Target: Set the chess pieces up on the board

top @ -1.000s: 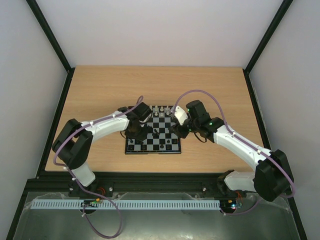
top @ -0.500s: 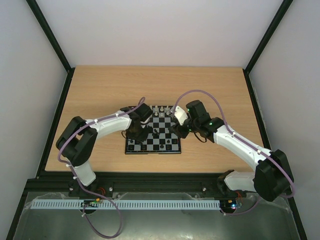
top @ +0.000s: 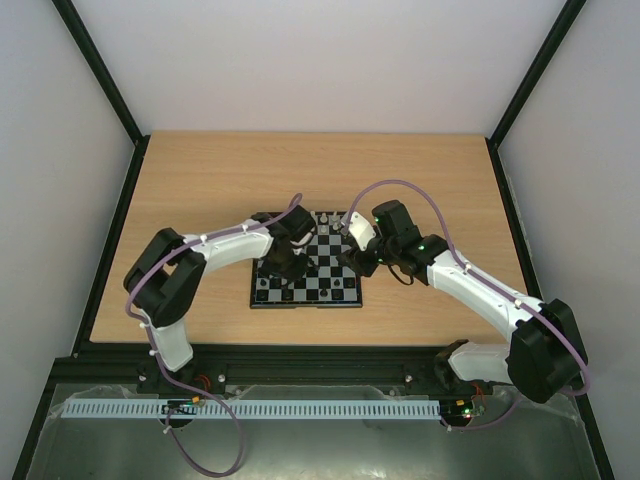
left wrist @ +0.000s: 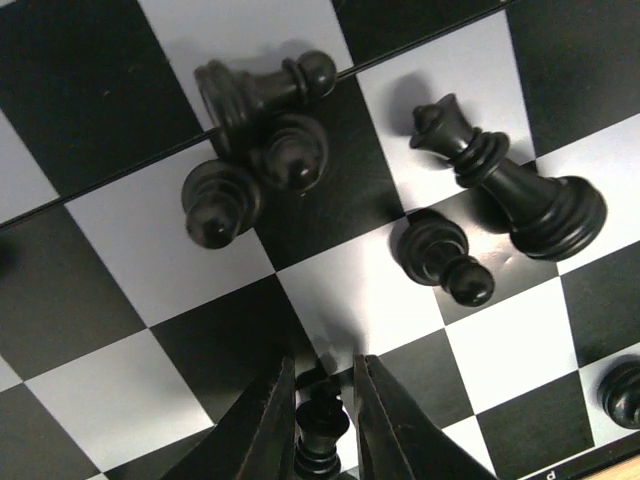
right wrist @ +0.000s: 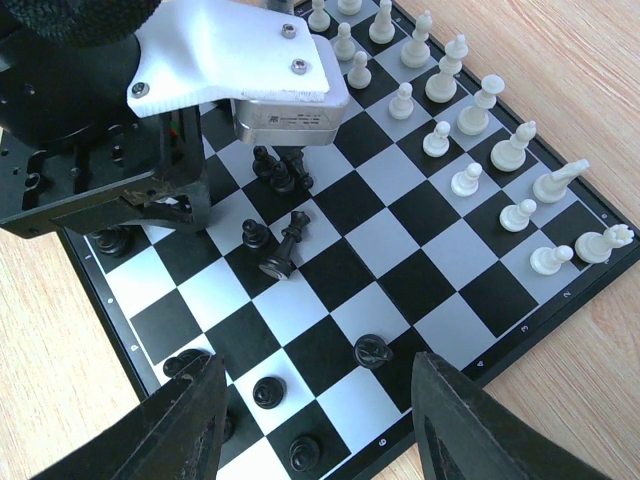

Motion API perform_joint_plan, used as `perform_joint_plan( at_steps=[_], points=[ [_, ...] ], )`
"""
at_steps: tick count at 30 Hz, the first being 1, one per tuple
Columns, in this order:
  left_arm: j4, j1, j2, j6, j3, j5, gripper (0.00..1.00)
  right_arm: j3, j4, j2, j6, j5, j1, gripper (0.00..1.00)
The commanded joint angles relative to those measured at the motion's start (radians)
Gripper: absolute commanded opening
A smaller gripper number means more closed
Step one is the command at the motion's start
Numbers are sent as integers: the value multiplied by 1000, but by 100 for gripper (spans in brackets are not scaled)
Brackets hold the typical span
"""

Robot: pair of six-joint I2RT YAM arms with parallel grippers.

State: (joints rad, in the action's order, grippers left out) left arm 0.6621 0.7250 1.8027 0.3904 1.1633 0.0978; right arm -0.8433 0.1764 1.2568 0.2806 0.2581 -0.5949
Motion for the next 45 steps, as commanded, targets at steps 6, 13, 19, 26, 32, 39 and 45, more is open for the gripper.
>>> perform_joint_plan(
  at_steps=[6,13,19,26,32,39,45],
  points=[
    [52,29,23,-29,30,-39,21,12,5,-7,12,7,1,52],
    [121,52,3,-62,23,-100,24,14,5,-6,14,9,2,52],
    [134,63,4,-74,18,-124,20,13,5,-7,15,10,1,52],
    [90,65,57,-97,63,-82,9,15,5,-6,17,8,1,52],
    [84,67,120,-117,140,-90,8,15,5,-8,18,1,1,52],
    [113,67,129,-122,158,-111,23,19,4,-15,19,-3,2,52],
    [140,68,69,-118,99,-126,28,18,2,-13,21,0,1,52]
  ],
)
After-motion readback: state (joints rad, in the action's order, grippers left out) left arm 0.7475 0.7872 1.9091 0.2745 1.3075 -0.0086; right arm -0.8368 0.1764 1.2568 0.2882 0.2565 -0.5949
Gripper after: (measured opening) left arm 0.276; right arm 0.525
